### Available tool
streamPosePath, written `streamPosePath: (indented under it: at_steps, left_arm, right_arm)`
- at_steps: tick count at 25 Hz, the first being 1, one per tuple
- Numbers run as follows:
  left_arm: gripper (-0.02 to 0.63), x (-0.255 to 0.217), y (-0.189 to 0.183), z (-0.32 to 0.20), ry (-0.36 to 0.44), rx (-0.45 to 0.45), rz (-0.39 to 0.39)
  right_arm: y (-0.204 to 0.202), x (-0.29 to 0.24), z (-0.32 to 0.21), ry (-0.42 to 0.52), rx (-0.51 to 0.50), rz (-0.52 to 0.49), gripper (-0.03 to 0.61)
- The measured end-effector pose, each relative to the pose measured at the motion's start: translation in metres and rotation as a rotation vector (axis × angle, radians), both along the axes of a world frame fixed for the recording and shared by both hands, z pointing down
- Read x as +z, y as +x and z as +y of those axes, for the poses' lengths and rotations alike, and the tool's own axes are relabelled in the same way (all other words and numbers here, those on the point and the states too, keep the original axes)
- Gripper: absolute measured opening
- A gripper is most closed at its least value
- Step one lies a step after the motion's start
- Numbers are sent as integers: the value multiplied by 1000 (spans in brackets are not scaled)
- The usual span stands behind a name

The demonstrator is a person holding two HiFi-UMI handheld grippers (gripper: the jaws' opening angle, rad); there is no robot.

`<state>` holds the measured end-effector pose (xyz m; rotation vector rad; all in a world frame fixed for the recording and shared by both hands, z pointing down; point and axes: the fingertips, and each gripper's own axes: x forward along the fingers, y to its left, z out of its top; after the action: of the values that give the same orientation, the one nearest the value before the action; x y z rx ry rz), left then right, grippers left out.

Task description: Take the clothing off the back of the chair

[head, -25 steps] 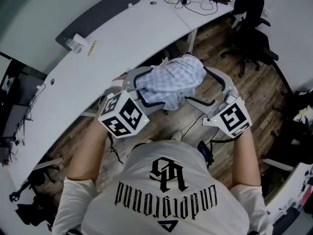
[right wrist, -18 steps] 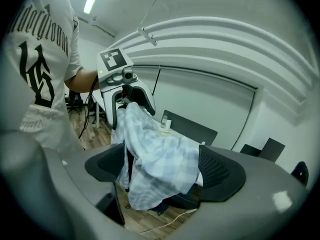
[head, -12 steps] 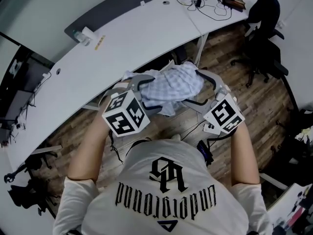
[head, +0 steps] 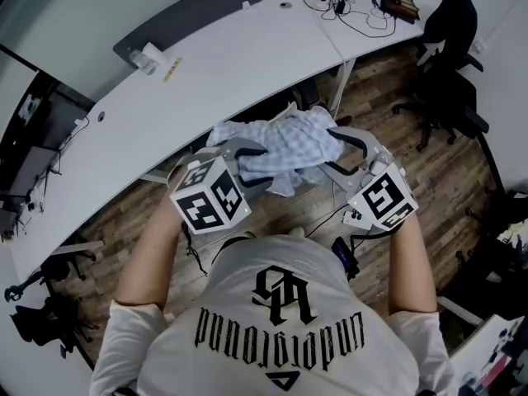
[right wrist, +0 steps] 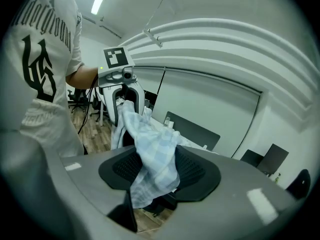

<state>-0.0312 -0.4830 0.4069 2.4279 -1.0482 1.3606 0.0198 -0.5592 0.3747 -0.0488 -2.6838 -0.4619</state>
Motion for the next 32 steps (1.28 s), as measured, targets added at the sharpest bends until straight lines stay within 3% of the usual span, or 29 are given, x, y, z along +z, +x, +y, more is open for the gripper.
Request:
streamPosePath:
  at_steps: [3,6,11,13,20,32]
  left_arm:
    - [241,-3,-1,4,10,2,10]
    - [224,-8,-1,10,26,7,21]
    - [159,-29,-7,20,96,-6,87]
    - [101,-40,-13,20,153,-21,119]
    - [91,-74,-35,33,286,-26,219]
    - [91,-102,-94,103,391,99,326]
  right_arm:
    - [0,-6,6,5,5,-16,107]
    - [-1,-9,15,17,11,-31,74]
    - [-7,-27,36,37,9,-45,67]
    - [-10,-37,41,46,18,-46,67]
    - [-22,-66,70,78,71,-87,66]
    - [-73,-91,157,70,269,-169,67]
